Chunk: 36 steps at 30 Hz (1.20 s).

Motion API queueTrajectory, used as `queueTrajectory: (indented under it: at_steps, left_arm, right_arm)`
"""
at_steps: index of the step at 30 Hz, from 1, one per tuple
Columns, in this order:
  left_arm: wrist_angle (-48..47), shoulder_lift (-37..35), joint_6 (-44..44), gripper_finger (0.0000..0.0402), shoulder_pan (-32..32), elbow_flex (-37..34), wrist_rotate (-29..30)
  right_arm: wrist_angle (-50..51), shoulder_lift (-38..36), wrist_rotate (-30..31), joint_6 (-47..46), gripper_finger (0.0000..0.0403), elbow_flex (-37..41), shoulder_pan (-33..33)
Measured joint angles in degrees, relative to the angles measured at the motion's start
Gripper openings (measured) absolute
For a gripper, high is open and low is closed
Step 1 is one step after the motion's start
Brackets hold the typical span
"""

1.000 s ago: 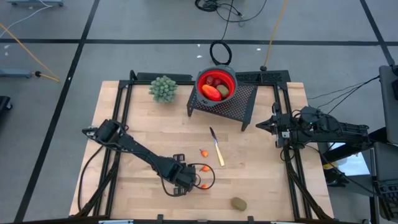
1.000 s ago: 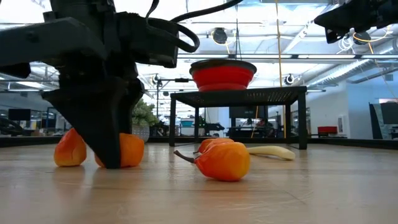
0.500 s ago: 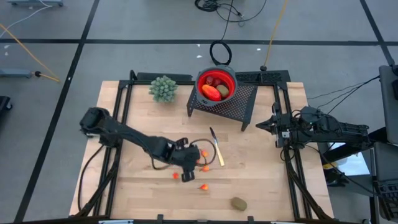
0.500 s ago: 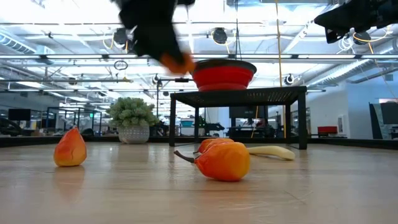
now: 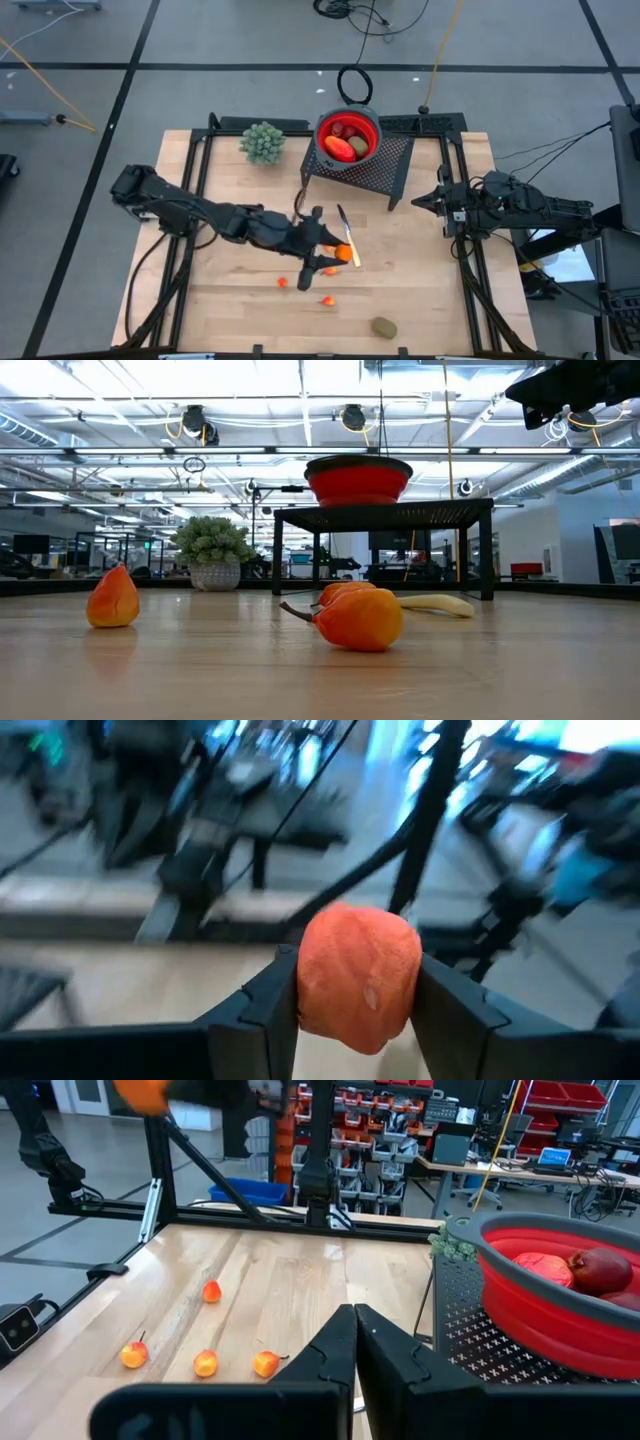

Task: Pick & Place Fruit
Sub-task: Put the orange into the red strainer bowl on the shelf

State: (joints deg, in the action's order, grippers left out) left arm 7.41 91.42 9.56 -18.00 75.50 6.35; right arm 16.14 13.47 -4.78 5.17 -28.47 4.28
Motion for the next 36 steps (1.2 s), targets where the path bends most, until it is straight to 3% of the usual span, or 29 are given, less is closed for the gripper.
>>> queueTrajectory:
  at_steps: [22, 31, 36]
  left_arm:
    - [39.28, -0.02, -8.39, 0.0159, -0.02, 0.0, -23.78]
    - [47.01, -0.02, -11.1, 0.0159, -0.02, 0.0, -34.44]
    - [47.11, -0.04, -12.28, 0.0159, -0.02, 0.0, -35.93]
  right_arm:
    - [0.03, 0.0, 0.0, 0.02, 0.0004, 0.0, 0.0]
    - [0.03, 0.0, 0.0, 0.04, 0.0004, 0.0, 0.0]
    - [0.03, 0.0, 0.0, 0.04, 0.0004, 0.0, 0.0]
